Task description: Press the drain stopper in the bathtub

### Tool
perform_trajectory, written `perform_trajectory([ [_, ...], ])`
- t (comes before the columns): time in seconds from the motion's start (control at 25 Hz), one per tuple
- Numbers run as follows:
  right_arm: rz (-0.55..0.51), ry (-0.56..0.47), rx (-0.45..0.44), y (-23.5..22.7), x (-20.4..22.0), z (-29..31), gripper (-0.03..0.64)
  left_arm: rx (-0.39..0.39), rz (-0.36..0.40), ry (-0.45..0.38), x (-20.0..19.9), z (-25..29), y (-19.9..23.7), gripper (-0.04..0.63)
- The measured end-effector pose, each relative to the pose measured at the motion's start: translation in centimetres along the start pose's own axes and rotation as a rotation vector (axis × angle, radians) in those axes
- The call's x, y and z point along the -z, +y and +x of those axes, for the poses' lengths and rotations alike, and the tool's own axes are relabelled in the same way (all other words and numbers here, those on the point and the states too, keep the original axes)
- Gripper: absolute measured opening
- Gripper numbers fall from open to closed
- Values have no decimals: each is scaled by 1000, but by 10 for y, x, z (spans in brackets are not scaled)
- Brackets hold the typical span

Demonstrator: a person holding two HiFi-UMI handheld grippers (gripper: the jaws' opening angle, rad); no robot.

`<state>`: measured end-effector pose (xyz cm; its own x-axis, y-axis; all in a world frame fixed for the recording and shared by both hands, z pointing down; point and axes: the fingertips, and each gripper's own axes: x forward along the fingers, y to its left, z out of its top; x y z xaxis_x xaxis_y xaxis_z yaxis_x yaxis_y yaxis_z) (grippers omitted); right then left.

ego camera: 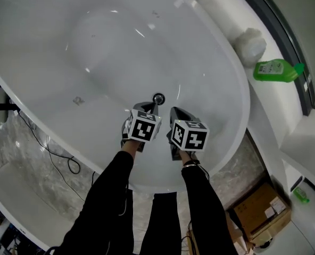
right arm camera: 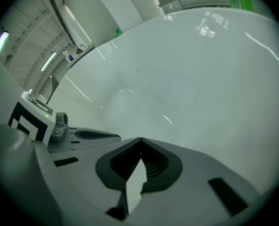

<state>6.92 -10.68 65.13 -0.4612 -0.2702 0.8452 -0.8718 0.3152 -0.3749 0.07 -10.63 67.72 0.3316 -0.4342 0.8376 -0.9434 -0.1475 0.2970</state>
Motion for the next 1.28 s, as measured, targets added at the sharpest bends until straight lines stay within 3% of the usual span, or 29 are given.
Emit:
perform_trajectory([
  [0.16,-22,-12,6,10,1,-15,-6,4,43,-36,-12,-23,-8,0],
  [0.88,-33,-128,3,44,-24,-110,-6,16,105,-153,-54,-122,-35,0],
  [1.16,-36,-177,-14,63,-37,-151,-6,20,221,-195,-70,-171,-53,0],
  [1.28,-35,-207,-21,76,-45,-170,-6,21,228,-224,-77,-195,-58,0],
])
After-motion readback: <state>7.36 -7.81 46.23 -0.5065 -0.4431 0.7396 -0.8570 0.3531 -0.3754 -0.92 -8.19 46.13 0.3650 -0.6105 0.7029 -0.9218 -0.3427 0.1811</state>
